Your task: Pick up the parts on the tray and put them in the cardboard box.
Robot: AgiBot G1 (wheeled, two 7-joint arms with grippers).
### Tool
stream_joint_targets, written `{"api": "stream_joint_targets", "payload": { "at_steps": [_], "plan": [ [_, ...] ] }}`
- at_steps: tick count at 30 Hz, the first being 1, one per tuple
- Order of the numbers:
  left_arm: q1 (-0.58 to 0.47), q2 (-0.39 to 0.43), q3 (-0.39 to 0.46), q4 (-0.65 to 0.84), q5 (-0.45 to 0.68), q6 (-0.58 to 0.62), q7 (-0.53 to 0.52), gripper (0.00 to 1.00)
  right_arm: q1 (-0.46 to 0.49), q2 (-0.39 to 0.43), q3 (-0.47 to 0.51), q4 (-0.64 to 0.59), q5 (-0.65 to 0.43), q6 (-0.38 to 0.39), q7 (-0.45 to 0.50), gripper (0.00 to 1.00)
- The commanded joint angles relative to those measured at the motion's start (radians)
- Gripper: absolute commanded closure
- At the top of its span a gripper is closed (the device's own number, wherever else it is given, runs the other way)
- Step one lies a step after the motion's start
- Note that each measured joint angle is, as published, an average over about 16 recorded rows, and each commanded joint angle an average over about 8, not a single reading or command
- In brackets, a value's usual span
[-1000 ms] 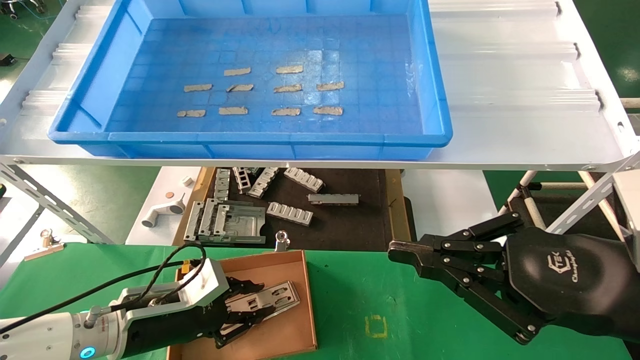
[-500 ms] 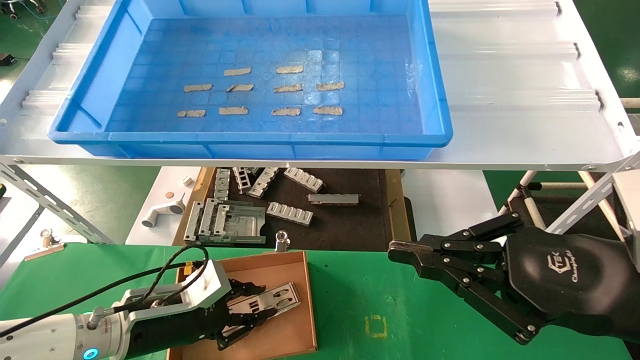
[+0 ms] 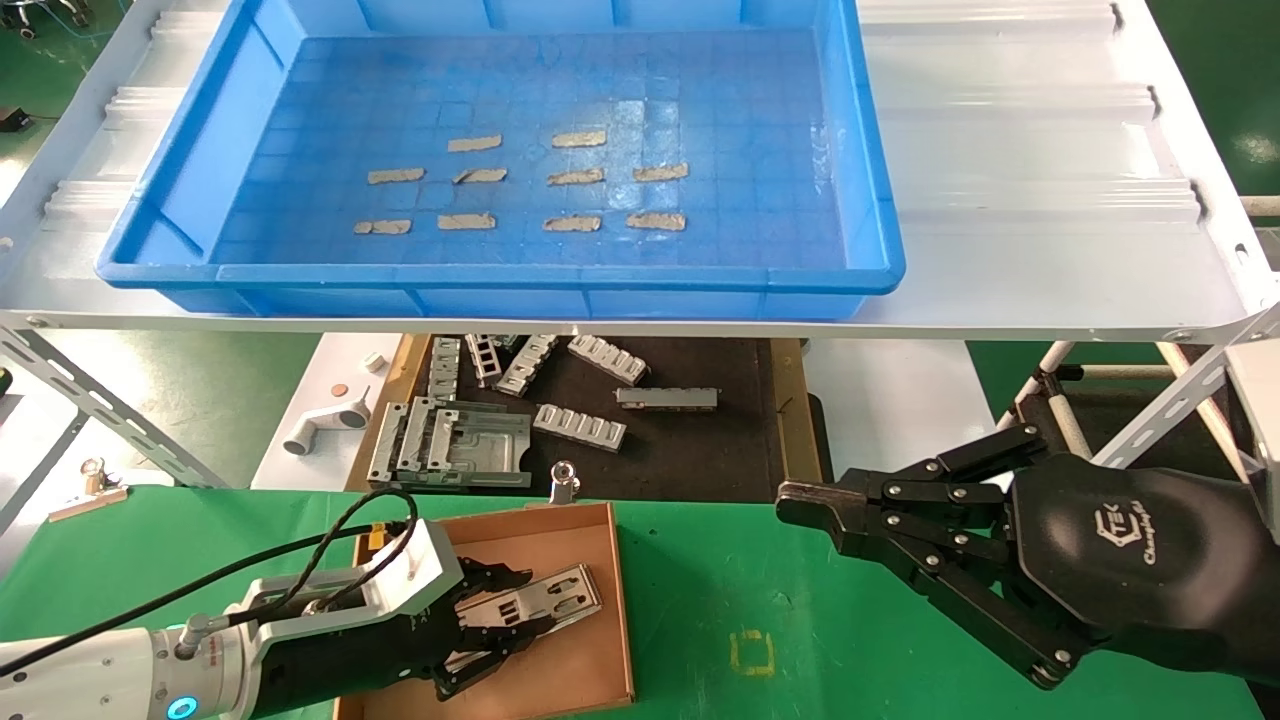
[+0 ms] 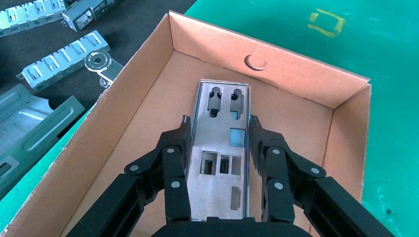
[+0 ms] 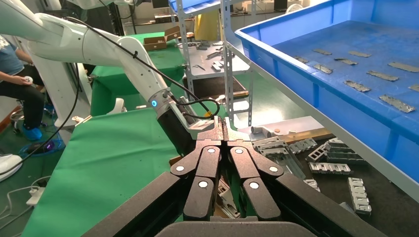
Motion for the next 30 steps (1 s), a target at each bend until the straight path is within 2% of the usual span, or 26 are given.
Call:
{"api": "stream_joint_targets", "payload": {
  "at_steps": [1,18,19,26,27,30],
  "plan": [
    [0.0,0.0,0.001,0.001,0.0,0.001,-0.002,0.0,0.0,0.0,0.0,0.0,0.0,0.0,0.0,1.0],
    [0.001,-0.002,-0.009,-0.005,-0.028,0.011,0.0,0.0,0.0,0.0,0.0,0.0,0.0,0.0,0.0,1.0],
    [0.001,-0.003,-0.014,-0.007,-0.037,0.013,0.001,0.0,0.0,0.0,0.0,0.0,0.0,0.0,0.0,0.96],
    [0.009,-0.029,-0.063,-0.016,-0.15,0.068,0.038,0.0,0.0,0.0,0.0,0.0,0.0,0.0,0.0,0.09],
    [0.01,-0.032,-0.068,-0.016,-0.163,0.077,0.042,0.0,0.0,0.0,0.0,0.0,0.0,0.0,0.0,0.0],
    [0.009,-0.038,-0.082,-0.013,-0.194,0.1,0.046,0.0,0.0,0.0,0.0,0.0,0.0,0.0,0.0,0.0]
  ]
}}
